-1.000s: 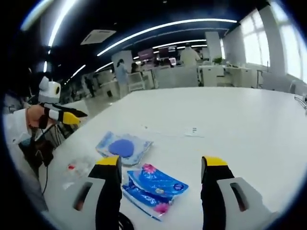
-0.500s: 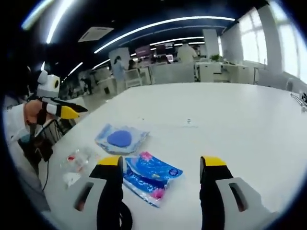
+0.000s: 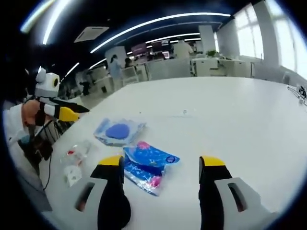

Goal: Arrange the tabletop items into an orderly group along one side of the table until the central work area is clear of visible clutter.

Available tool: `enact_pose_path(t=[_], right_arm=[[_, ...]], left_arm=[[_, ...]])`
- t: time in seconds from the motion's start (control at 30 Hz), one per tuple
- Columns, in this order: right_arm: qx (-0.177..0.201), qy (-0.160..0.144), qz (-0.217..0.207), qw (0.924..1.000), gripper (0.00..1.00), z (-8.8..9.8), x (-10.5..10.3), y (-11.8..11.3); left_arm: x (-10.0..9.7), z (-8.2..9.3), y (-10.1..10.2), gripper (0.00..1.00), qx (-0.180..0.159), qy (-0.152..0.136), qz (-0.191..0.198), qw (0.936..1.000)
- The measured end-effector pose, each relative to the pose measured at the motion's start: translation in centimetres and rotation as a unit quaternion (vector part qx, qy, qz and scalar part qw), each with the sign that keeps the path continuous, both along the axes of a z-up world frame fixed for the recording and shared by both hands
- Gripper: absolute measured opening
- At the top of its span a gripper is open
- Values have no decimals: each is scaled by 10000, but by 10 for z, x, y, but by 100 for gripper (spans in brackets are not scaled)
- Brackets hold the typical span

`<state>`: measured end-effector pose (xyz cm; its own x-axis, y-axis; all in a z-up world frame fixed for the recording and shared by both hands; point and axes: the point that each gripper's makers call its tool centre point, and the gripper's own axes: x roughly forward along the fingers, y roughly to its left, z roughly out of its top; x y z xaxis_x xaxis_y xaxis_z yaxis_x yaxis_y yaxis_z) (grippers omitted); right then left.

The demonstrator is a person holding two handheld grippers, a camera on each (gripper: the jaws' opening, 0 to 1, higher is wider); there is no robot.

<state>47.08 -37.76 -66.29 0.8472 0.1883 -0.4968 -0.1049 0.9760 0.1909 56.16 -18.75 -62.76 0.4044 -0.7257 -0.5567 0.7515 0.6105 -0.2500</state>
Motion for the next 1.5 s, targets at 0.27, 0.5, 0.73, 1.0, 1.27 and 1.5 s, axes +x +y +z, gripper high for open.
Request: enact_pose_path(t=[0.27,0.5,0.73,1.0,1.27,1.5], right_arm=[[2,90,-75,9999,62,-8,-7,-9],[28,165,-91,9998,62,-18,-10,-7],[33,290,-82,9995,60,-33,-10,-3],[40,385,-69,9992,59,-42,-9,-2],[21,468,-77,9989,57,-52,-7,-2],[22,513,-23,9987,52,-60,-2,5]], left_arm=[[-7,-8,-10,76,61,71,-103,9999],[-16,-24,-19,76,136,197,-223,9995],[-27,-44,-32,75,251,349,-407,9982],[-33,-61,-40,73,316,527,-494,9969],[-35,-71,-45,71,349,598,-529,9962],[-36,-82,-52,64,453,659,-554,9953]])
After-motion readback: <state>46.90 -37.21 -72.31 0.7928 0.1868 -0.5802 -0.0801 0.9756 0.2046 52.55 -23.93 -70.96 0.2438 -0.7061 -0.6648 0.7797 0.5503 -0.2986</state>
